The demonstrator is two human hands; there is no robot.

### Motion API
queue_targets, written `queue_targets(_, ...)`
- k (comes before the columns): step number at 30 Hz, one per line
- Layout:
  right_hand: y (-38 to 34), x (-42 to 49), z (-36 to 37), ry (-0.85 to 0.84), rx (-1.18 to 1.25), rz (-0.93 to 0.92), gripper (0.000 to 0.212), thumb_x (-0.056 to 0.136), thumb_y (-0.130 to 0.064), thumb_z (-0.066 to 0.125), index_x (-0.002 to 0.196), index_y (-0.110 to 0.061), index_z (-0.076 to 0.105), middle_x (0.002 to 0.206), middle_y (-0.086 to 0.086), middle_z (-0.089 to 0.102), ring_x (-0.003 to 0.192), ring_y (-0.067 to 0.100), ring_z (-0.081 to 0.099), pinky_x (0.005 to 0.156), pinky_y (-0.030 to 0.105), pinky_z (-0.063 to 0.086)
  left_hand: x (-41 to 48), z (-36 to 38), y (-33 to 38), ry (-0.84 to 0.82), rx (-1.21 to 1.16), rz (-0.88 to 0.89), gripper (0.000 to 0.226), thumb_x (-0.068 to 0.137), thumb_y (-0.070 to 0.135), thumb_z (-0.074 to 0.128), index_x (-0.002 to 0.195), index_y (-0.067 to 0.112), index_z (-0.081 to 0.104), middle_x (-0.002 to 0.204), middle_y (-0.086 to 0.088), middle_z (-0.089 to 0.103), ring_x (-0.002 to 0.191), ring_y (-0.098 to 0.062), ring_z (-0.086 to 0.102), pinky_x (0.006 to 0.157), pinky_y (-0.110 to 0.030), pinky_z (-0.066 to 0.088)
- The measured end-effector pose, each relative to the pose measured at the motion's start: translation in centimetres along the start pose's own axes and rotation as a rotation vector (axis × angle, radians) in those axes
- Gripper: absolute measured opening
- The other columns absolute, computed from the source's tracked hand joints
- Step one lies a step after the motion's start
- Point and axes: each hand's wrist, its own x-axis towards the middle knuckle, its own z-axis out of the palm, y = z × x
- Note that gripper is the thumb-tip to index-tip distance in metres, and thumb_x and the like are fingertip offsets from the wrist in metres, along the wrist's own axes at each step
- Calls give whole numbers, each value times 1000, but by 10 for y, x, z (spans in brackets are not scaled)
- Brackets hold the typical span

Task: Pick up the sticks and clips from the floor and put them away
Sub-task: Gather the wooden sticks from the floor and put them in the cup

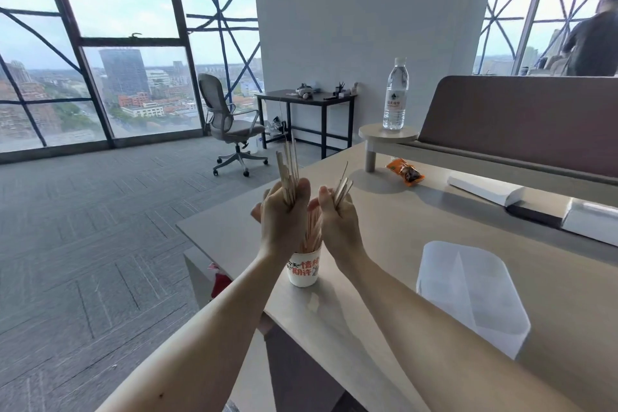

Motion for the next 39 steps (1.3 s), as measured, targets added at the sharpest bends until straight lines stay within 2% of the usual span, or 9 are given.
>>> queue_targets(5, -1, 0, -2, -55, 33, 37, 46, 103, -39, 44, 96, 1, 66, 88, 8, 61, 68, -3, 62, 60, 10, 44, -2, -5, -8, -3, 3, -72, 35, 96, 39, 56, 65, 23, 61, 89, -1, 58, 77, -21, 61, 70, -42, 52)
queue_targets(9, -5, -6, 3, -122, -5, 99, 29, 102, -40, 45, 83, -21, 58, 119, 13, 51, 105, 14, 57, 85, 24, 44, -5, -8, -12, -26, -80, -159, 20, 91, 29, 66, 73, 22, 69, 94, 1, 57, 82, -16, 64, 73, -38, 57)
queue_targets(13, -7, -4, 7, -186, -24, 173, 26, 99, -48, 47, 85, -25, 50, 130, 14, 49, 119, 23, 55, 103, 41, 46, -8, -9, -18, -9, -133, -202, 21, 88, 22, 71, 68, 26, 66, 97, -8, 60, 83, -23, 66, 76, -44, 58)
queue_targets(16, -6, 0, 8, -220, -50, 184, 38, 88, -59, 48, 79, -22, 53, 114, 10, 53, 105, 21, 59, 88, 32, 50, -6, -9, -23, -33, -152, -215, 15, 88, 23, 71, 74, 24, 70, 94, -14, 68, 84, -28, 69, 73, -42, 59)
queue_targets(19, -10, -2, 2, -183, -55, 127, 34, 95, -39, 53, 71, -15, 51, 76, 6, 48, 68, 14, 50, 60, 27, 38, -9, -11, -26, -86, -171, -207, 11, 88, 19, 71, 79, 15, 72, 86, -13, 72, 78, -22, 71, 70, -40, 59)
queue_targets(23, -12, -2, -4, -151, -75, 61, 36, 96, -31, 54, 78, -1, 61, 71, 5, 54, 67, 12, 51, 64, 31, 42, -9, -18, -23, -122, -271, -227, 18, 83, 18, 77, 88, 3, 69, 80, -7, 71, 74, -14, 68, 70, -36, 59)
queue_targets(29, -22, 0, -2, -78, -148, -39, 26, 103, -35, 45, 110, -16, 61, 102, 0, 64, 91, 5, 59, 78, 25, 47, 8, -21, -15, -78, -200, -198, 26, 89, 41, 67, 102, 19, 61, 106, 5, 67, 101, -4, 63, 85, -24, 51)
queue_targets(35, -15, 0, -5, -198, -528, -188, 36, 105, -25, 36, 125, -11, 64, 130, 8, 63, 117, 21, 57, 98, 27, 41, 2, -23, -15, -185, -81, -128, 35, 107, 22, 37, 93, 17, 69, 82, 10, 67, 73, 5, 62, 65, -9, 45)
queue_targets(39, -22, -3, -11, -339, -683, -144, 46, 105, -35, 34, 146, -19, 44, 150, 9, 47, 137, 26, 43, 110, 37, 33, 8, -37, -15, -334, 48, -92, 29, 105, 22, 43, 125, 13, 62, 114, 2, 66, 105, -10, 62, 75, -10, 46)
